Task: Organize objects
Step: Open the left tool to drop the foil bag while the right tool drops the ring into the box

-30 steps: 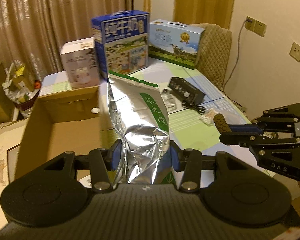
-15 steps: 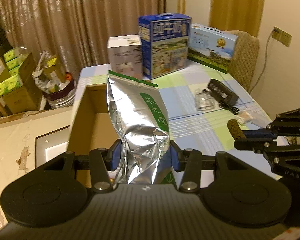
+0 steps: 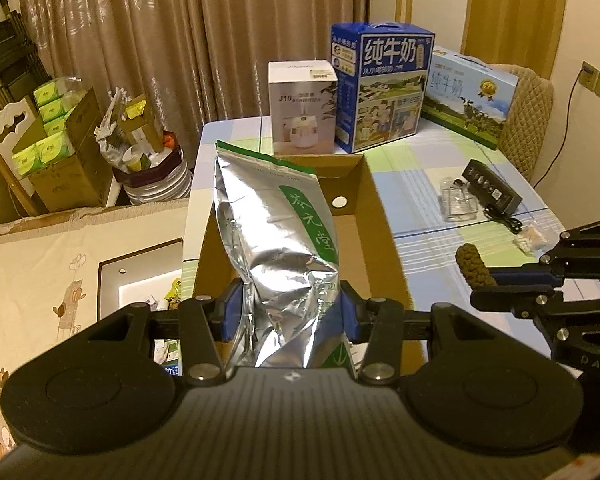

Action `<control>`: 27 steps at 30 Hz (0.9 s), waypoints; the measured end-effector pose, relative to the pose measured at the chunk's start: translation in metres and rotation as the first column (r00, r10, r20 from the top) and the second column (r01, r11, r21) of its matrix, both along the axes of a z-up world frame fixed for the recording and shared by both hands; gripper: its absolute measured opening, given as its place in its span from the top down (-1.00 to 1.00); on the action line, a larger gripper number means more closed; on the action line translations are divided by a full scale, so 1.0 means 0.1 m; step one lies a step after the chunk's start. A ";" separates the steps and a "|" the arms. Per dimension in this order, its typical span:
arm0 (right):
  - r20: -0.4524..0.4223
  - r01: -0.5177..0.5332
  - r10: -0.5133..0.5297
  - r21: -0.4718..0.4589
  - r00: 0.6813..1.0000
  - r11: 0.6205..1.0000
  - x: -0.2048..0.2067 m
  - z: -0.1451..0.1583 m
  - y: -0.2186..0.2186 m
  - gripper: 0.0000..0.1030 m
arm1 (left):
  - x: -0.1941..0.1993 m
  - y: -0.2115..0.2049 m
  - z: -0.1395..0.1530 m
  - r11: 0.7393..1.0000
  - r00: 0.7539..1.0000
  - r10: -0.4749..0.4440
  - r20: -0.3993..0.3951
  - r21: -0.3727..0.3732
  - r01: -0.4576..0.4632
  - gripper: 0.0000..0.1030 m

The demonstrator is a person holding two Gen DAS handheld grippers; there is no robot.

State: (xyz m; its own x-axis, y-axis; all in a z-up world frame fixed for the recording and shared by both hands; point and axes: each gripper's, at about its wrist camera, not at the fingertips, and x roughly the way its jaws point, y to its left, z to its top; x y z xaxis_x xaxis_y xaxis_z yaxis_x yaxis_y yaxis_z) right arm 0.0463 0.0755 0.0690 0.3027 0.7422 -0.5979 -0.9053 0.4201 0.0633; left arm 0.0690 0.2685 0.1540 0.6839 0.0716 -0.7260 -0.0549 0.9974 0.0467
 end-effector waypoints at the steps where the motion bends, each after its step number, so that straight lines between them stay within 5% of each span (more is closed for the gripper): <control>1: -0.001 -0.003 0.003 -0.004 1.000 1.000 0.01 -0.01 0.03 0.89 | 0.02 0.02 -0.02 1.000 1.000 0.000 -0.004 0.001 0.000 0.17; 18: -0.056 -0.010 0.007 -0.046 0.998 0.999 0.31 -0.34 0.40 0.89 | 0.45 0.26 -0.40 1.000 0.999 -0.006 -0.053 0.014 0.007 0.16; 27: -0.088 -0.001 -0.003 -0.050 0.996 0.999 0.41 -0.45 0.50 0.89 | 0.52 0.34 -0.46 0.999 0.999 0.014 -0.032 0.041 -0.012 -0.03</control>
State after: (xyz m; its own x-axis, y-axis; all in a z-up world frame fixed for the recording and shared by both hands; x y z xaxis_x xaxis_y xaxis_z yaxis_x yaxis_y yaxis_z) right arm 0.0874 0.1253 0.0236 0.2475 0.7109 -0.6583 -0.8967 0.4254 0.1222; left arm 0.1208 0.3021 0.1076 0.6589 0.1101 -0.7442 -0.0657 0.9939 0.0888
